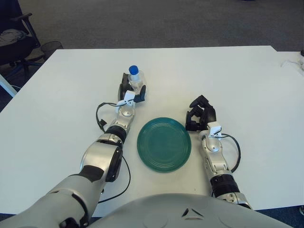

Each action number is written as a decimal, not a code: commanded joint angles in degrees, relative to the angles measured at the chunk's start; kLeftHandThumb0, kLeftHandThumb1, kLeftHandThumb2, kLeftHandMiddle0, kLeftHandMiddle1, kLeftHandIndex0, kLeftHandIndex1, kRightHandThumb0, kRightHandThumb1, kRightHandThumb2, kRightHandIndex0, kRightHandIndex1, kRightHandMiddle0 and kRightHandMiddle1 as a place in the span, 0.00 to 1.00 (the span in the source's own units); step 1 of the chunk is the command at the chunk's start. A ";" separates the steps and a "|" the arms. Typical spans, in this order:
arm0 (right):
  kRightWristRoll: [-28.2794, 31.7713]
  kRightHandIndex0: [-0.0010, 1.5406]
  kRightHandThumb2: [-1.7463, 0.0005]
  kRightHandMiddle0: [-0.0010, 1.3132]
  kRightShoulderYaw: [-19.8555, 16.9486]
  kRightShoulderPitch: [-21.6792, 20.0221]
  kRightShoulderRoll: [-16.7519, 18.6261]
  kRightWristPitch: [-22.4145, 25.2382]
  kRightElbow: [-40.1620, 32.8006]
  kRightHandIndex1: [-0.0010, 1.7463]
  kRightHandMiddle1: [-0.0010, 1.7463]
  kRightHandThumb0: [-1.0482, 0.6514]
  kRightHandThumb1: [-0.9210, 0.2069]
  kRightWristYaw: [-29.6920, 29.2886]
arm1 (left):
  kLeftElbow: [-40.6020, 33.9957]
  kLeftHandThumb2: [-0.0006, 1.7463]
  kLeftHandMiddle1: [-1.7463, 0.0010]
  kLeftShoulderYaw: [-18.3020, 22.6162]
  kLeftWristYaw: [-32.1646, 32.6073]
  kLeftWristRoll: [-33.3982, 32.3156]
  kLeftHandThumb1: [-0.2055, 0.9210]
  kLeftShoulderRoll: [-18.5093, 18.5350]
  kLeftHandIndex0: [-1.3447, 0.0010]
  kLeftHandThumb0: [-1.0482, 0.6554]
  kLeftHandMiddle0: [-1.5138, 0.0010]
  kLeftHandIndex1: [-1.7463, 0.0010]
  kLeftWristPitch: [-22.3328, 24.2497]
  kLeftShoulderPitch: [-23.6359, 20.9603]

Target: Put the bottle into the plate.

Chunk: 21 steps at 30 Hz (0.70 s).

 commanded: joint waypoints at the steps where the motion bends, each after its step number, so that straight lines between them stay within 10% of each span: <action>1: 0.41 0.52 0.09 0.44 -0.41 2.17 -0.38 2.71 3.02 0.97 1.00 0.62 0.75 0.45 | -0.85 0.74 0.00 0.42 0.54 -0.39 0.48 0.27 0.56 0.35 0.23 0.00 -1.36 -1.02; 12: 0.27 0.52 0.09 0.44 -0.50 2.20 -0.27 2.24 3.29 0.98 1.00 0.62 0.76 0.16 | -8.53 0.74 0.00 0.62 -2.85 -0.65 0.47 2.54 0.56 0.34 0.22 0.00 -3.76 -1.71; 21: 0.65 0.53 0.09 0.43 -0.50 2.42 -0.19 2.61 3.03 0.96 1.00 0.62 0.75 0.61 | -35.88 0.75 0.00 -3.27 -12.89 0.35 0.47 5.12 0.55 0.34 0.22 0.00 -6.05 7.24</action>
